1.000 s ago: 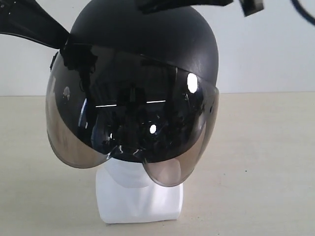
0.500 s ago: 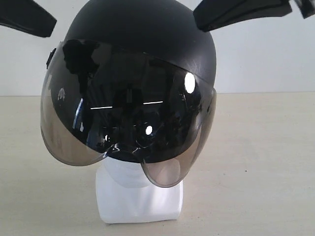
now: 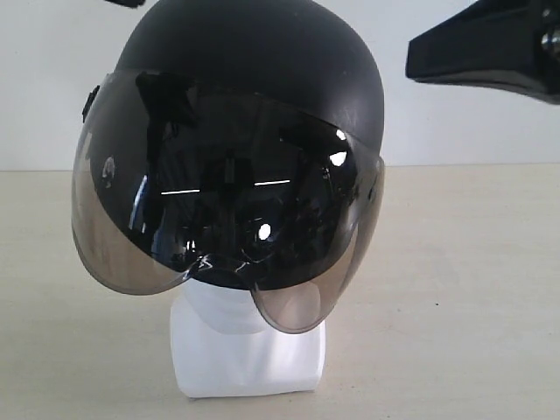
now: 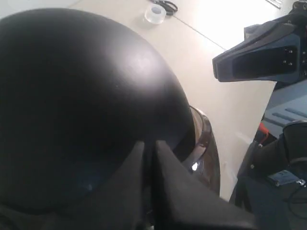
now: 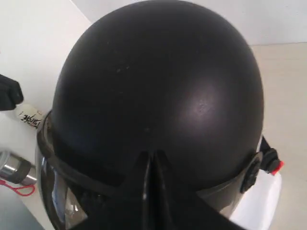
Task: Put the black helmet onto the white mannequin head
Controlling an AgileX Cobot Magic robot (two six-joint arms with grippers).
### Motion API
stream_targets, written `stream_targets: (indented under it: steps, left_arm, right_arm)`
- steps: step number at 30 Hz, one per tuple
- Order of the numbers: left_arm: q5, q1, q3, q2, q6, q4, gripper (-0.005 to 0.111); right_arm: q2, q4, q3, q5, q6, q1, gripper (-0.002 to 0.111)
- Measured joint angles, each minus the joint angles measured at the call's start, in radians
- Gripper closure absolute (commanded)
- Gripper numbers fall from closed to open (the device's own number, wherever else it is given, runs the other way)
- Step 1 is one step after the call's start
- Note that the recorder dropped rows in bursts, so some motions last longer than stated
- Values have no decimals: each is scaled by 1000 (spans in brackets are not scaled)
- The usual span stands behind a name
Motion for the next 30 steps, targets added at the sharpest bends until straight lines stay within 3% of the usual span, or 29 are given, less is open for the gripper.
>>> stream_targets:
  steps: [3,7,20,30]
  left_arm:
    - [0,-46,2,8,-44,96,102]
    - [0,-51,12,8,-85,179,102]
    - [-53,-53,119,-18,-90,198,102]
    - [-15,-53,139,-50,-111,285,102]
  right_arm:
    - [0,21,58,-99,-8,100,108]
    - [9,21,68,-158,-8,160,108]
    - [63,18,68,-200,14,235,108]
    - [69,9,68,-140,33,264,108]
